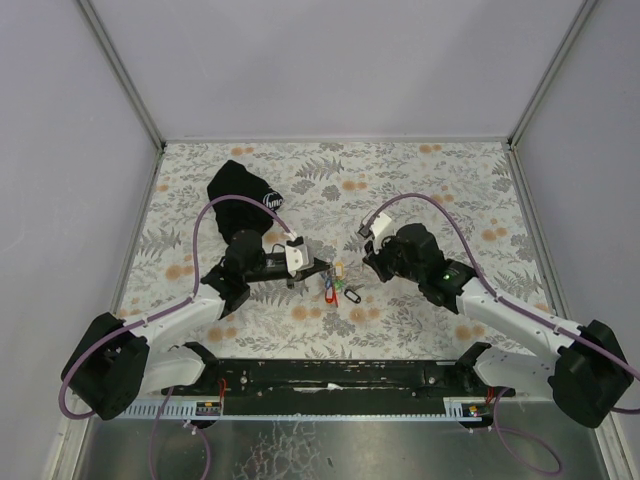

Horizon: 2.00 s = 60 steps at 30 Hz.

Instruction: Put the keys on the keyring

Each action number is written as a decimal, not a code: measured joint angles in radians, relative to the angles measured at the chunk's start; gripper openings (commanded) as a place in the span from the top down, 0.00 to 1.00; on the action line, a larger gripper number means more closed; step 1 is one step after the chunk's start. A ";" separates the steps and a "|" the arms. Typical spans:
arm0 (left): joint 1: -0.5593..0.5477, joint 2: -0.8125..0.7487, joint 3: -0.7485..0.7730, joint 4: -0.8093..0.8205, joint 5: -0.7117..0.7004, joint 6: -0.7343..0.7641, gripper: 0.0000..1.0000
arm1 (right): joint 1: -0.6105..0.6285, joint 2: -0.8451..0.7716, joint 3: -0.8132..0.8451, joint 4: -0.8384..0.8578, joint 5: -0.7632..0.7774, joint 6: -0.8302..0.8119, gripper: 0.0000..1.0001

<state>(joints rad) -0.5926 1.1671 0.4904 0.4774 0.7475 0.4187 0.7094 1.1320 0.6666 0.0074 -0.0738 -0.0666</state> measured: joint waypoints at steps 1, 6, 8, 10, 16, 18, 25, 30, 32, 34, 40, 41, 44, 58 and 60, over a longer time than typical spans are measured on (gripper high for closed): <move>0.000 0.002 0.000 0.000 0.006 0.002 1.00 | -0.006 -0.011 -0.003 0.013 -0.032 -0.023 1.00; 0.000 0.013 0.000 -0.002 0.031 0.006 1.00 | -0.030 -0.024 -0.003 0.065 -0.195 -0.120 1.00; 0.000 0.016 0.000 -0.004 0.039 0.008 1.00 | -0.031 -0.021 -0.003 0.071 -0.255 -0.152 1.00; 0.000 0.019 0.001 -0.008 0.047 0.012 1.00 | -0.031 -0.015 -0.003 0.079 -0.315 -0.190 1.00; 0.000 0.033 0.006 -0.018 0.074 0.026 1.00 | -0.032 -0.002 -0.002 0.087 -0.444 -0.288 1.00; 0.000 0.041 0.011 -0.022 0.087 0.029 1.00 | -0.032 -0.002 -0.002 0.091 -0.476 -0.316 1.00; 0.000 0.061 0.023 -0.025 0.116 0.031 1.00 | -0.032 -0.003 -0.002 0.092 -0.550 -0.370 1.00; 0.000 0.078 0.035 -0.027 0.127 0.031 1.00 | -0.032 -0.008 0.004 0.089 -0.557 -0.383 1.00; 0.000 0.081 0.039 -0.029 0.128 0.031 1.00 | -0.031 -0.011 0.004 0.090 -0.556 -0.386 1.00; 0.000 0.086 0.045 -0.035 0.130 0.032 1.00 | -0.027 -0.013 0.004 0.089 -0.554 -0.392 1.00; 0.000 0.093 0.067 -0.073 0.140 0.045 1.00 | 0.009 -0.013 0.004 0.089 -0.512 -0.416 1.00; 0.000 0.093 0.068 -0.076 0.143 0.048 1.00 | 0.016 -0.013 0.004 0.089 -0.504 -0.420 1.00; 0.000 0.098 0.075 -0.085 0.152 0.055 1.00 | 0.037 -0.018 0.004 0.089 -0.468 -0.432 1.00; 0.000 0.102 0.082 -0.100 0.155 0.069 1.00 | 0.086 -0.036 0.004 0.080 -0.379 -0.461 1.00; 0.000 0.102 0.082 -0.100 0.154 0.069 1.00 | 0.091 -0.040 0.004 0.080 -0.370 -0.464 1.00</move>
<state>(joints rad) -0.5926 1.2690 0.5724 0.3779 0.9020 0.4877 0.8001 1.0916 0.6704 0.0875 -0.4442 -0.5304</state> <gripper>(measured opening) 0.008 0.011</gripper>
